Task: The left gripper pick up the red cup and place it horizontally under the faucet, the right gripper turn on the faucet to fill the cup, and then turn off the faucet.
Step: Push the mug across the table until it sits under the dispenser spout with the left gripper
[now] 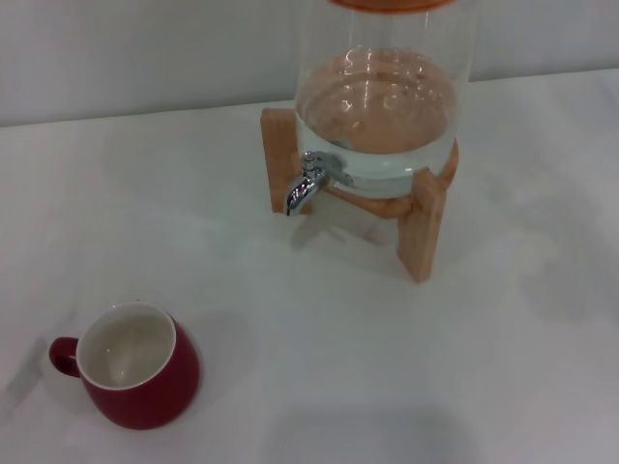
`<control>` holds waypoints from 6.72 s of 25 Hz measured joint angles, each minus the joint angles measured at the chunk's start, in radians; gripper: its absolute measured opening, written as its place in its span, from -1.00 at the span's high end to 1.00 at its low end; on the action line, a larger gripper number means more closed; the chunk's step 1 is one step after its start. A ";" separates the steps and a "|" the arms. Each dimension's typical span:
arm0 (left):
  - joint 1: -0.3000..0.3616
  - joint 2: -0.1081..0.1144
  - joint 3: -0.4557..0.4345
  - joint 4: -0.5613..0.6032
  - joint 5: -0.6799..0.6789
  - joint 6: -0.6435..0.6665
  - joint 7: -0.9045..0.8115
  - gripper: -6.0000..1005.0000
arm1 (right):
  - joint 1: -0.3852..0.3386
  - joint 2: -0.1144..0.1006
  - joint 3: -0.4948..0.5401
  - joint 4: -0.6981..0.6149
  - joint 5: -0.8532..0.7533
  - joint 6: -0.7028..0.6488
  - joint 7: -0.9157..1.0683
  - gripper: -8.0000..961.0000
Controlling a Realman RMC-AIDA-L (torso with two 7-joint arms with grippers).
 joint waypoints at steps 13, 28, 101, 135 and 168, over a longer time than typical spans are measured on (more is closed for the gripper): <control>0.009 0.002 -0.002 0.016 0.098 0.008 0.000 -0.54 | 0.011 0.000 0.004 -0.009 0.004 -0.029 0.000 -0.50; -0.009 0.003 0.001 0.017 0.175 0.070 0.000 -0.54 | 0.017 0.000 0.004 -0.012 0.014 -0.037 0.000 -0.50; -0.131 -0.002 0.003 0.033 0.327 0.181 -0.036 -0.54 | 0.006 0.000 0.005 -0.022 0.027 -0.029 0.000 -0.50; -0.137 -0.001 0.003 0.033 0.325 0.168 -0.062 0.39 | 0.006 0.000 0.016 -0.024 0.041 -0.017 0.000 -0.50; -0.147 -0.003 0.030 0.069 0.335 0.120 -0.052 0.69 | -0.008 0.000 0.016 -0.028 0.049 -0.006 -0.002 -0.50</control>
